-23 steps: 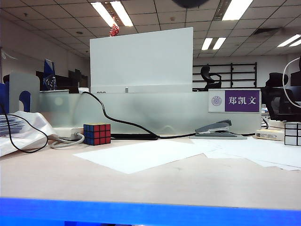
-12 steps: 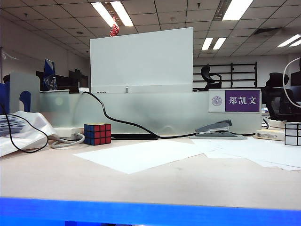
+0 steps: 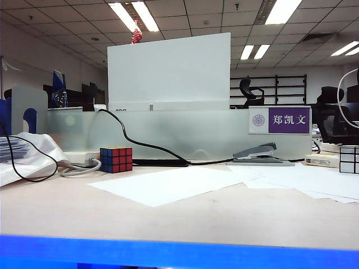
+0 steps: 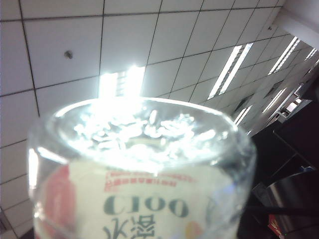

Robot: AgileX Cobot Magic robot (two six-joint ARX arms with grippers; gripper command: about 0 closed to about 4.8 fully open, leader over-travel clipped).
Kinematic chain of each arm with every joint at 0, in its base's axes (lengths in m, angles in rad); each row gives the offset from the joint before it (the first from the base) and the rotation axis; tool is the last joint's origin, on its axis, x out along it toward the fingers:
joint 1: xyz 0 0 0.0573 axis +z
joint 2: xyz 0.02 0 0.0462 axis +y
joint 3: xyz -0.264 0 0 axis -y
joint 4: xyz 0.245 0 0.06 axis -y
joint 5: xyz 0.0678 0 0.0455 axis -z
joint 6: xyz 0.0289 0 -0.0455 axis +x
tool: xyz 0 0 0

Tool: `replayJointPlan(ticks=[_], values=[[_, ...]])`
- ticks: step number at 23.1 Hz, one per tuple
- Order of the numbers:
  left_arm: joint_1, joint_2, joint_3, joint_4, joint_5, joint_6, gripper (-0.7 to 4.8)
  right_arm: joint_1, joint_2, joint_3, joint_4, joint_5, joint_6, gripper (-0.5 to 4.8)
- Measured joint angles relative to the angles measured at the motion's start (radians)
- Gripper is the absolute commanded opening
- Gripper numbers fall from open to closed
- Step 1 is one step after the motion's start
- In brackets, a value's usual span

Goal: Flip the plastic bottle upside down.

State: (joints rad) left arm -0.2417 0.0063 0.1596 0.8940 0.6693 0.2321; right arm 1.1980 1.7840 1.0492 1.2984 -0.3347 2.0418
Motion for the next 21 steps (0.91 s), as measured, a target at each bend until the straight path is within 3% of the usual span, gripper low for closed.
replayJointPlan(ticks=[2, 6, 9, 14, 21], values=[[0.000, 0.000, 0.000, 0.001, 0.005, 0.000, 3.58, 0.000, 0.000, 0.000, 0.000, -0.003, 0.000, -0.05], [0.000, 0.000, 0.000, 0.008, 0.019, -0.001, 2.29, 0.002, 0.000, 0.000, 0.004, -0.010, 0.000, -0.05], [0.000, 0.000, 0.006, 0.006, 0.027, -0.002, 0.62, 0.002, 0.000, 0.000, 0.013, -0.018, 0.000, -0.04], [0.002, 0.001, 0.026, -0.004, 0.036, -0.017, 0.15, 0.003, -0.001, 0.000, 0.024, -0.025, 0.001, 0.11], [0.003, 0.003, 0.043, -0.025, 0.028, -0.020, -0.06, 0.003, -0.003, 0.000, 0.035, -0.026, 0.002, 2.59]])
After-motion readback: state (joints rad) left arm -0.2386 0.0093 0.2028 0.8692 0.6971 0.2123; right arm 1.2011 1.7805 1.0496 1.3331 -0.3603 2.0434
